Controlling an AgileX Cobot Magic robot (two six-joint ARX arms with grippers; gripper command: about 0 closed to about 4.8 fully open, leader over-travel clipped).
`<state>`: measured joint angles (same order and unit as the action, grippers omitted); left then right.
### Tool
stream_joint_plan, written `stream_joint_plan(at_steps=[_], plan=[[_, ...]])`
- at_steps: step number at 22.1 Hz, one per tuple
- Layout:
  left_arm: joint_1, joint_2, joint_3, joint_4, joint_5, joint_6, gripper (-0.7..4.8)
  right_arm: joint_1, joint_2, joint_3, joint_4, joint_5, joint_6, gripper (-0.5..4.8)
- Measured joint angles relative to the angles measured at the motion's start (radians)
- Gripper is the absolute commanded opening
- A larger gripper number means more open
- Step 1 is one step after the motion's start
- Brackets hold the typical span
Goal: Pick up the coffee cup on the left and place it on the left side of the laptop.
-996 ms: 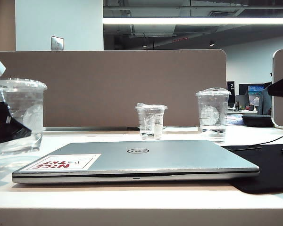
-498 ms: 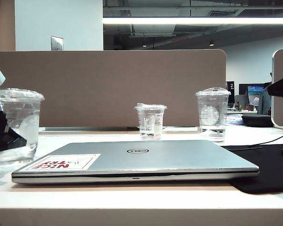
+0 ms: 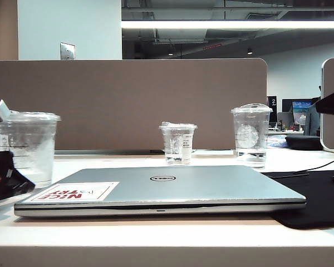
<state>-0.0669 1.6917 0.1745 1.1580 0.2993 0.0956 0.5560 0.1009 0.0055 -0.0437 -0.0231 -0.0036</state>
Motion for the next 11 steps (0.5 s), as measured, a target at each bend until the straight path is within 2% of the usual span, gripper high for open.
stream_joint_plan(at_steps=[2, 5, 9, 11], plan=[[0.001, 0.000, 0.002, -0.002, -0.001, -0.003, 3.54, 0.000, 0.000, 0.000, 0.000, 0.000, 0.000, -0.04], [0.001, 0.000, 0.002, 0.000, 0.007, -0.003, 4.05, 0.000, 0.000, 0.000, 0.000, 0.000, 0.000, -0.05], [0.001, 0.000, -0.001, 0.006, 0.027, -0.016, 4.09, 0.000, 0.000, 0.000, 0.000, 0.000, 0.000, -0.04], [0.001, 0.000, -0.038, 0.051, 0.031, -0.034, 4.17, 0.000, 0.000, 0.000, 0.000, 0.000, 0.000, -0.04]])
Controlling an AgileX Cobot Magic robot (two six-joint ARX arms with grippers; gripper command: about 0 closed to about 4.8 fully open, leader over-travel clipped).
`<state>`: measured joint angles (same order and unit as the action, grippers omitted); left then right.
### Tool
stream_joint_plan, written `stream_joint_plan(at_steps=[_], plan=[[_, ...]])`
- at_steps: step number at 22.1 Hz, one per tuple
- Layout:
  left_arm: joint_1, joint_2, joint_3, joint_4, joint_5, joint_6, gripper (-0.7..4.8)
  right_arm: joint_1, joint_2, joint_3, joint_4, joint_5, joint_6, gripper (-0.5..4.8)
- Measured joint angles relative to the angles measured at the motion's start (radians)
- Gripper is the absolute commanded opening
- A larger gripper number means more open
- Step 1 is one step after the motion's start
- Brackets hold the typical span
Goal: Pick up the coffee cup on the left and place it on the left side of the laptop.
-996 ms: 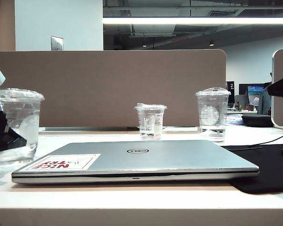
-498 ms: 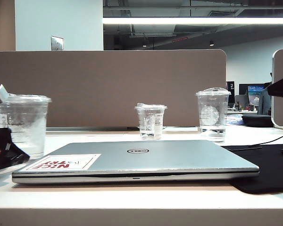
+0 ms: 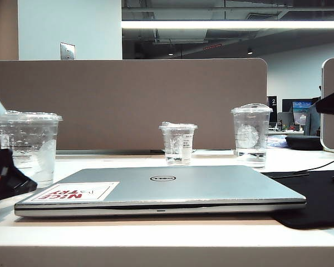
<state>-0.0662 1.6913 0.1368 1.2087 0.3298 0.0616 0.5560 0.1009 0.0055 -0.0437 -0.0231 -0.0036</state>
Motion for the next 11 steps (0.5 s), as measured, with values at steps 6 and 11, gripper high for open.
stream_joint_plan(at_steps=[6, 11], plan=[[0.000, -0.006, -0.134, 0.205, 0.016, -0.056, 4.31, 0.000, 0.000, 0.000, 0.000, 0.000, 0.000, -0.04], [0.000, -0.044, -0.133, 0.211, 0.094, -0.167, 2.44, 0.002, 0.000, 0.000, 0.000, 0.000, 0.000, -0.04]])
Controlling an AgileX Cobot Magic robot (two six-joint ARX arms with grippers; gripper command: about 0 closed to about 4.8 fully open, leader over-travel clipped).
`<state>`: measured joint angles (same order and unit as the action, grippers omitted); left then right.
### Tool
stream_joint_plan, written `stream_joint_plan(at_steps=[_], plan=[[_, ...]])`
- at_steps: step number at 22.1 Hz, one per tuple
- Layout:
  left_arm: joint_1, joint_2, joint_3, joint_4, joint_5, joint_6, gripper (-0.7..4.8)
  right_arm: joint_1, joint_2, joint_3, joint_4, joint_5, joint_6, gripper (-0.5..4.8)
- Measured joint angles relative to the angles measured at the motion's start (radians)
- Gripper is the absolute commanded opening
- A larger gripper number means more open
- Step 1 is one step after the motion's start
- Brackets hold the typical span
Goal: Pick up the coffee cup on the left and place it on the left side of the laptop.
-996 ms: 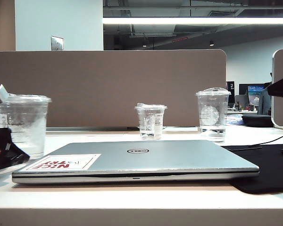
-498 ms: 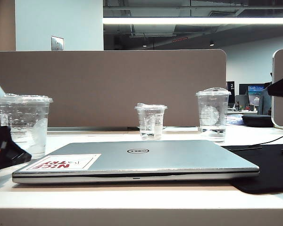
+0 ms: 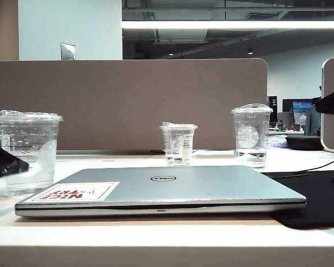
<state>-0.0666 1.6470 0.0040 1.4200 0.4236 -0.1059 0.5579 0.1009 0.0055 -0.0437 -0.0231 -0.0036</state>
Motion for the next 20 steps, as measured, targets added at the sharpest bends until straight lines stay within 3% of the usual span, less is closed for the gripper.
stream_joint_plan(at_steps=[3, 11, 15, 20], plan=[[0.000, -0.054, 0.000, 0.000, 0.014, -0.003, -0.14, 0.010, 0.000, 0.000, 0.000, 0.000, 0.000, -0.04], [0.000, -0.372, 0.000, -0.012, 0.045, -0.065, -0.05, 0.039, -0.022, 0.000, 0.000, 0.000, 0.000, -0.04], [0.000, -0.504, 0.000, -0.094, 0.047, -0.125, -0.05, 0.043, -0.074, 0.000, 0.000, 0.000, 0.000, -0.04], [0.000, -0.787, 0.000, -0.305, 0.063, -0.161, -0.05, 0.045, -0.100, 0.000, 0.000, 0.000, 0.000, -0.04]])
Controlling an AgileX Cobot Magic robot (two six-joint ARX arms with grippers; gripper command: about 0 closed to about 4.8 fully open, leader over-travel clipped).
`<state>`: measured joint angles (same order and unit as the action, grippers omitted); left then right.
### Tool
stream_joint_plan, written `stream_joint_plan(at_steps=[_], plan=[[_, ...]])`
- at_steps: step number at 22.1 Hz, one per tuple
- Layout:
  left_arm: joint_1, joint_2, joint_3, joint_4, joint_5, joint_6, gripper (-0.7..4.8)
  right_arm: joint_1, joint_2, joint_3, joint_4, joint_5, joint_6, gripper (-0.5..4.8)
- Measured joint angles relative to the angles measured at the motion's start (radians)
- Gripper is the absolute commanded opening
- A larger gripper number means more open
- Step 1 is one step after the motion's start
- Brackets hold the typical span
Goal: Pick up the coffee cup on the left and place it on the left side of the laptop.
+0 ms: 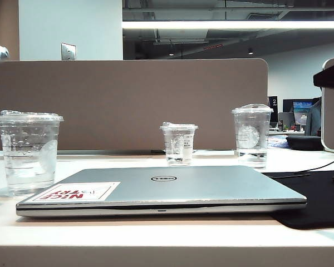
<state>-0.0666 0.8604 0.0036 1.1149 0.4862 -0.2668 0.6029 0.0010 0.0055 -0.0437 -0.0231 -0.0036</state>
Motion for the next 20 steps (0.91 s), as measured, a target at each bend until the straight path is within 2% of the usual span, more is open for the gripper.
stream_joint_plan(at_steps=[5, 7, 8, 9, 10, 11, 13, 16, 20], plan=[[0.000, -0.383, 0.001, -0.221, -0.014, -0.042, -0.05, 0.000, 0.000, 0.000, 0.000, 0.000, 0.000, -0.04], [0.000, -0.581, 0.018, -0.444, -0.020, -0.039, -0.05, 0.000, 0.000, 0.000, 0.000, 0.000, 0.000, -0.04], [0.000, -0.702, 0.042, -0.624, -0.047, -0.017, -0.05, 0.000, 0.000, 0.000, 0.000, 0.000, 0.000, -0.04], [0.000, -0.745, 0.049, -0.697, -0.061, -0.006, -0.05, 0.000, 0.000, 0.000, 0.000, 0.000, 0.000, -0.04], [0.000, -0.846, 0.059, -0.876, -0.107, 0.019, -0.05, 0.000, 0.000, 0.000, 0.000, 0.000, 0.000, -0.04], [0.000, -0.865, 0.061, -0.933, -0.132, 0.032, -0.05, 0.000, 0.000, 0.000, 0.000, 0.003, 0.000, -0.04], [0.002, -0.846, 0.077, -1.008, -0.190, 0.056, -0.05, 0.000, 0.000, 0.000, -0.003, -0.003, 0.000, -0.04], [0.004, -0.849, 0.082, -1.040, -0.253, 0.107, -0.04, 0.000, 0.000, 0.000, -0.003, 0.000, 0.000, -0.04], [0.004, -0.849, 0.082, -1.082, -0.262, 0.115, -0.05, 0.000, 0.000, 0.000, -0.003, 0.000, 0.000, -0.04]])
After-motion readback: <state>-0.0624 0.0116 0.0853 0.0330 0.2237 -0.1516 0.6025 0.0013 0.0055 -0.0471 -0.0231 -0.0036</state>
